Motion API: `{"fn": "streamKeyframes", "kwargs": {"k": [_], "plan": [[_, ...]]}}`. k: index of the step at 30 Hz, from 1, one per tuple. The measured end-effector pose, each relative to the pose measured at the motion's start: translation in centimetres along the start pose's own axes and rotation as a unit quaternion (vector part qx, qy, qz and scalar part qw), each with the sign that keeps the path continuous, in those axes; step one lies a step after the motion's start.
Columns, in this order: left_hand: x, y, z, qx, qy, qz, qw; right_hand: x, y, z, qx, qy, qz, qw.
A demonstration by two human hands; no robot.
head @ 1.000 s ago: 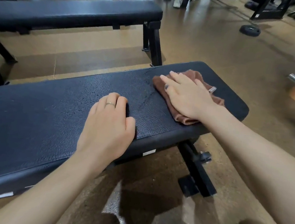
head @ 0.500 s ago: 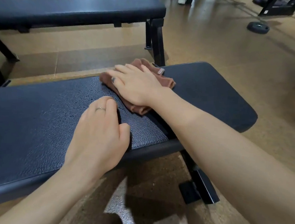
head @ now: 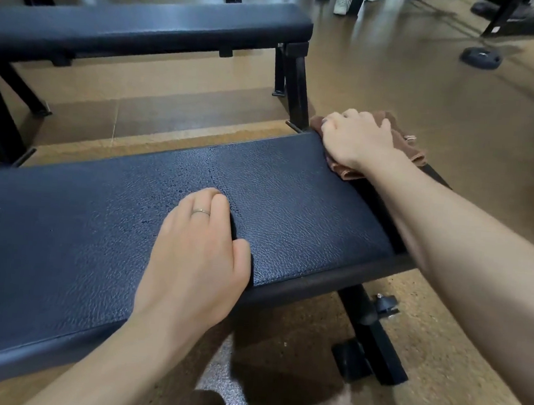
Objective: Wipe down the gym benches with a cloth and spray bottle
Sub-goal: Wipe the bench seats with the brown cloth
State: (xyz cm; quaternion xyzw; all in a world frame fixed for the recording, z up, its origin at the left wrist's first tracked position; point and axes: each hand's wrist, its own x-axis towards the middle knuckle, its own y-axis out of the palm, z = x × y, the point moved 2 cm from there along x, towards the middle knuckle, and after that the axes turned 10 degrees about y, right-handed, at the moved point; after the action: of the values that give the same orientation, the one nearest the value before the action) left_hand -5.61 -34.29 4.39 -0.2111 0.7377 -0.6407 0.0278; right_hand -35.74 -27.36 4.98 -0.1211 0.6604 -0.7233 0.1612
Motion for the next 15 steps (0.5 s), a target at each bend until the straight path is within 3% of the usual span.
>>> {"fn": "streamKeyframes", "kwargs": {"k": [2,8,12,15], "plan": [[0.1,0.0,-0.1,0.003,0.002,0.001,1.0,-1.7,0.3,3.3,-0.016,-0.019,0.003,1.0],[-0.1,-0.2,-0.2,0.015,0.004,0.007,1.0,-8.8,2.2,15.2,0.012,-0.201,0.012,0.979],[-0.2,-0.2,-0.2,0.002,-0.001,-0.006,1.0,-7.3,1.9,11.4,0.046,-0.221,0.001,0.974],[-0.3,-0.1,-0.2,-0.004,-0.009,-0.012,1.0,-4.1,1.2,5.8,0.04,-0.173,0.001,0.984]]}}
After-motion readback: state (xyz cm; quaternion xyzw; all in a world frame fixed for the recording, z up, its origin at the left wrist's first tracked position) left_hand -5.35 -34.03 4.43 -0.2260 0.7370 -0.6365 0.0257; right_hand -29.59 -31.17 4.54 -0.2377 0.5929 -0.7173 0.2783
